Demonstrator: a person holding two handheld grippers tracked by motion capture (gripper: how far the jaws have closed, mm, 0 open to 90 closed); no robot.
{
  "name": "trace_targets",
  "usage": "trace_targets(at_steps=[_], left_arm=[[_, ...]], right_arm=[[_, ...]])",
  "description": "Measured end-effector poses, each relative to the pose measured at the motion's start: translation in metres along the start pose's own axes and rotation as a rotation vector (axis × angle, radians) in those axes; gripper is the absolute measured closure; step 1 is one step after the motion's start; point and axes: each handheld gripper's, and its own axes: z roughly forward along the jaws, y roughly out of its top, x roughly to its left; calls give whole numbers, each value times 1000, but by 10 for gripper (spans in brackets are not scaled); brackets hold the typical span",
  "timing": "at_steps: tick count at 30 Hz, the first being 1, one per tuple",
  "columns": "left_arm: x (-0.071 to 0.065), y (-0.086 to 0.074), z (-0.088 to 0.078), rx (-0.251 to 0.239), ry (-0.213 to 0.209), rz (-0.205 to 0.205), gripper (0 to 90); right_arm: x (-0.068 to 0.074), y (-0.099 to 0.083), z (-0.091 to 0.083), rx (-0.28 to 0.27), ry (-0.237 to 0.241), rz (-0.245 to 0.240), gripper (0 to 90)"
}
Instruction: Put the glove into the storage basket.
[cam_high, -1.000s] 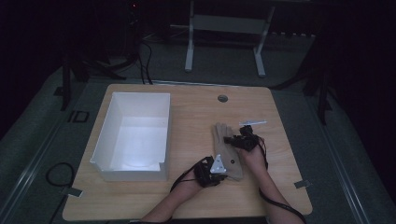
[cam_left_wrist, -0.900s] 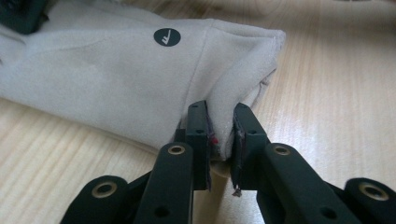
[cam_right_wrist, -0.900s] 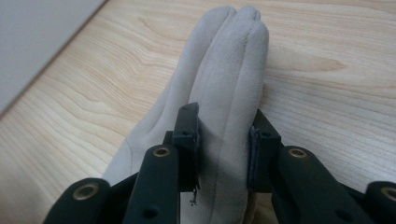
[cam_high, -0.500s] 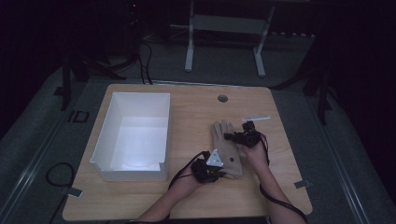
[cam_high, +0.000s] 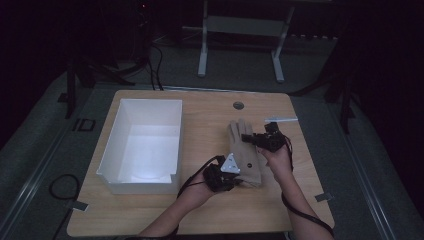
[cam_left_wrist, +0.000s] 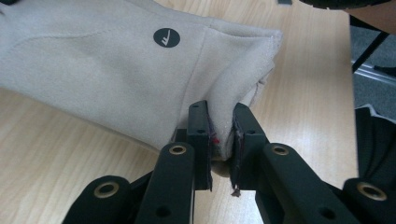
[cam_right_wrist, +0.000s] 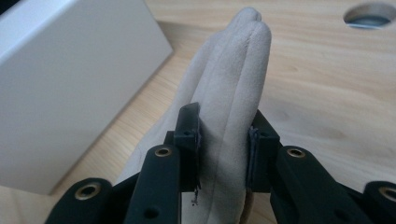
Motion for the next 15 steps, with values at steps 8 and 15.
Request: trace_targets(at_steps=[8,15], left_arm=[[4,13,-26,6,29,5,809],[3,28,-55,3,75,33,809]], right_arm=[[18,25,-17,-52,44,-19,712],[36,50,-27,-82,65,-42,712]])
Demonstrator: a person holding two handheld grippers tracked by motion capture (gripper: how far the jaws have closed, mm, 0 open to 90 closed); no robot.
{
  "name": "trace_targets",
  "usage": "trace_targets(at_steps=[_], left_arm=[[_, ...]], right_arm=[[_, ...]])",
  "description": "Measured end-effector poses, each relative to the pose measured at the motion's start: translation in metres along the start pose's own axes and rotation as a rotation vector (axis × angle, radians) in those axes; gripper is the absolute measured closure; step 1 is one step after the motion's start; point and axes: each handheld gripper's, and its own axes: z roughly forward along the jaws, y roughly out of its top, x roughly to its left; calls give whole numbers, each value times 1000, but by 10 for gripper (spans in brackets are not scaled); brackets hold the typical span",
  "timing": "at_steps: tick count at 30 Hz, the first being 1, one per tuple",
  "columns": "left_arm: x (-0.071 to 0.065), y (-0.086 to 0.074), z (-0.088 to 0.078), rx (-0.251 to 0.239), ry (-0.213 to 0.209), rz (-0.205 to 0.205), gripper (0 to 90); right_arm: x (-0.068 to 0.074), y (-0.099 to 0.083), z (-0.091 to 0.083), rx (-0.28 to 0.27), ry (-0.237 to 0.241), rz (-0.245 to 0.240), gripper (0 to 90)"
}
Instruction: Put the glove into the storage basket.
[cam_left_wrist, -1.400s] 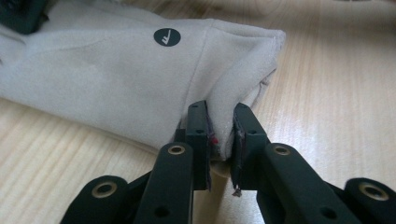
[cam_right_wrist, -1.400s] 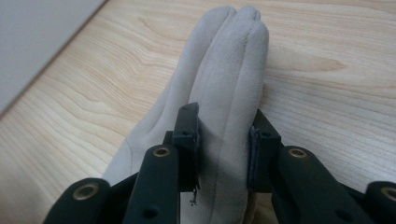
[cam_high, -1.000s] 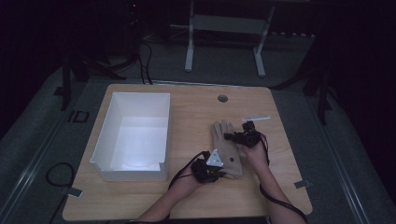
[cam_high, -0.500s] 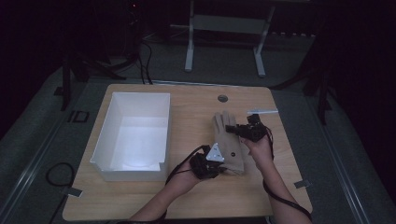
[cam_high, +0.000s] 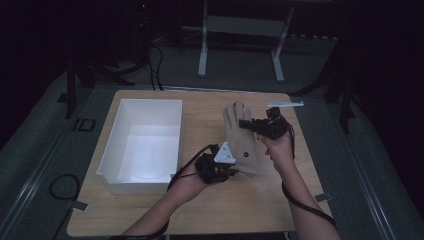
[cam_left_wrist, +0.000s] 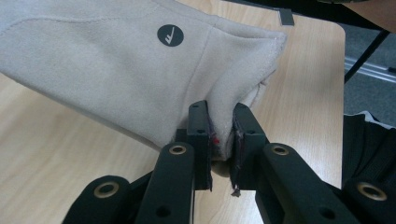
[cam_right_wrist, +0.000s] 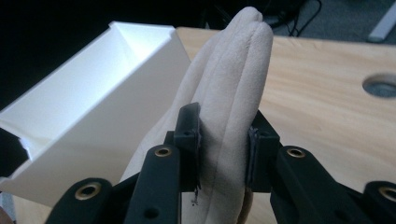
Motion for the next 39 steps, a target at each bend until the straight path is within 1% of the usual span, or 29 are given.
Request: trace_targets(at_steps=[5,8,11,12,13,18,20,22,24,31,36,39], left_arm=[[4,5,-22,-6,35,3,809],[8,5,-35,-10,55,-1,809],[11,4,-48,-17,68,-12,809],[12,2,-52,-16,74,-10,809],[12,0,-56,-15,85,-10,810],[17,-9,-73,-13,102,-28,809],[19,-13,-80,-7,115,-30,810],[20,-17,-88,-13,123,-44,809],[21,-20,-95,-11,132,-46,810],[26,-36,-115,-4,175,-66,809],[33,-51,-128,-15,198,-101,809],[36,-60,-134,-9,212,-117,809]], right_arm=[[18,21,1,-10,-1,-34,711],[28,34,4,-22,17,-45,712],[37,42,9,-26,28,-56,711],[41,45,12,-25,30,-63,711],[43,47,14,-25,35,-65,711],[58,55,28,-20,58,-78,711],[64,58,33,-21,70,-78,712],[70,61,39,-16,80,-81,712],[75,63,45,-16,88,-81,712],[98,73,65,-5,113,-105,712],[109,78,80,-1,133,-110,712],[116,80,91,8,143,-112,713]])
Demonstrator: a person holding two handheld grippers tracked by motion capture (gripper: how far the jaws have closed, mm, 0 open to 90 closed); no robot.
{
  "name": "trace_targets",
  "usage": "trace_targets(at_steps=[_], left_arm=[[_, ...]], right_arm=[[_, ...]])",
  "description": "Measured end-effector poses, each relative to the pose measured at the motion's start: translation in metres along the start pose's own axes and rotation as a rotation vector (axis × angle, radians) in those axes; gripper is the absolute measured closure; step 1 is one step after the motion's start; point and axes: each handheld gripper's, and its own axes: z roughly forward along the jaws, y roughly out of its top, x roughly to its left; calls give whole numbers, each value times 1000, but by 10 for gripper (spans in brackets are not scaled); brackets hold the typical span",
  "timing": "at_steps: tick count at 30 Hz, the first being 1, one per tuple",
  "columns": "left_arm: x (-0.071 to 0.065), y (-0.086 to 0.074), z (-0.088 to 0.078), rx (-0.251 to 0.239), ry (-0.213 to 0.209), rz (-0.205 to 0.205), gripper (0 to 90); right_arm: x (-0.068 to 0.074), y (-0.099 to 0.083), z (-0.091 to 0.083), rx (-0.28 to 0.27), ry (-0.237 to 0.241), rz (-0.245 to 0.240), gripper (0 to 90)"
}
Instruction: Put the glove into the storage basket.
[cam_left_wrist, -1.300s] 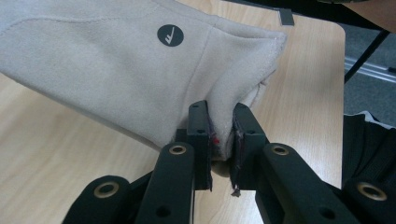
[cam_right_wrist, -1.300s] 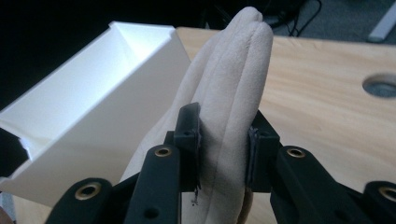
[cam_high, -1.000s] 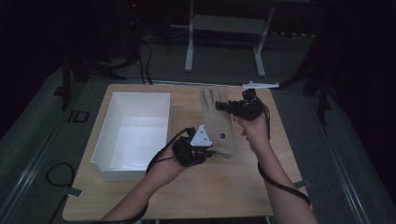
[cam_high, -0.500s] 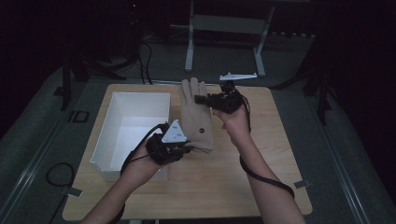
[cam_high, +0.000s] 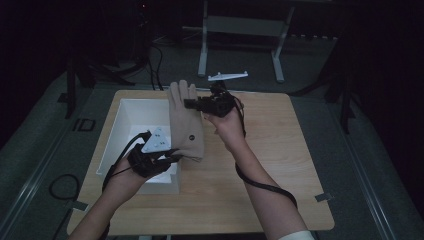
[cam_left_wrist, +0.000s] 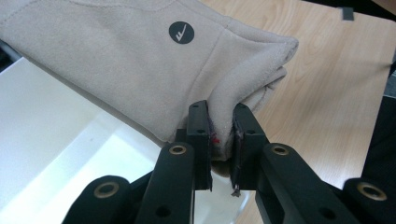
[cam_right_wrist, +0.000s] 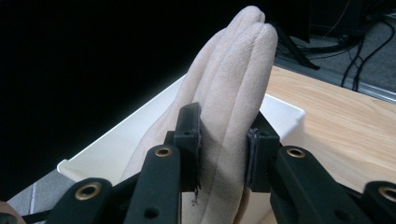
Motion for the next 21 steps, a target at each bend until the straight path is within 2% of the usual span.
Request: trace_targets(at_steps=[6,13,17,21], left_arm=[[10,-17,-10,3,32,-11,809],[25,-40,-27,5,75,-75,808],[26,-49,-27,33,94,-84,809],[26,-57,-21,71,112,-101,809]], right_arm=[[14,5,24,24,6,-26,714],[27,12,50,40,29,-35,717],[32,10,66,58,42,-40,719],[31,3,79,77,46,-24,720]])
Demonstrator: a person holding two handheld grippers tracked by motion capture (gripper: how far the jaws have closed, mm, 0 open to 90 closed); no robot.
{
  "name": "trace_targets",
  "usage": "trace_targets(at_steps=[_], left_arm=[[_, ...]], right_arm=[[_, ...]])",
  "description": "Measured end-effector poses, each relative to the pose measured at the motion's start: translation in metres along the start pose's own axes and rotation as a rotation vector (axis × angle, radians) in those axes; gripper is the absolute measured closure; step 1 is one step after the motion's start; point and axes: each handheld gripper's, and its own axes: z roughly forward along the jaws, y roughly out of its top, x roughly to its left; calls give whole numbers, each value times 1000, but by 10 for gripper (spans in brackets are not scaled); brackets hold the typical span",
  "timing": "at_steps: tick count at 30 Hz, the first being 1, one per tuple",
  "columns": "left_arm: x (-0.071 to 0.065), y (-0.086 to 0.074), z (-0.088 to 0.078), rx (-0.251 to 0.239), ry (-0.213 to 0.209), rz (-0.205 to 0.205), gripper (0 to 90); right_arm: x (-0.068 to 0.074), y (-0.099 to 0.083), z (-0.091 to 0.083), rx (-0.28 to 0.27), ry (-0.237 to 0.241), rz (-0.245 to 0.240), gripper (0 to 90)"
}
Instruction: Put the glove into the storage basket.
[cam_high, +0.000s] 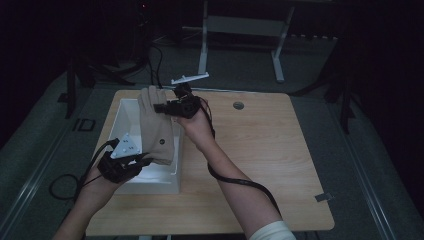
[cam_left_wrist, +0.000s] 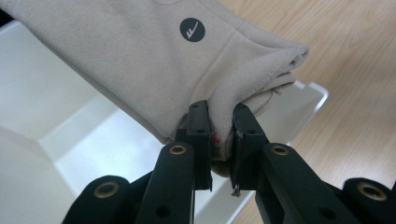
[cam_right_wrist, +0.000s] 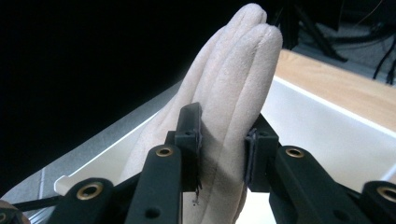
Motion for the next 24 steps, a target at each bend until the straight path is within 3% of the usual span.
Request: trace_targets(at_steps=[4,13,24], left_arm=[[1,-10,11,48,48,10,809],[5,-39,38,87,26,-63,808],[14,-54,56,87,-20,-121,805]], right_arm=[[-3,-7,15,21,3,15,722],[-12,-27,48,105,-7,37,731],[-17,-32,68,200,-57,22,735]])
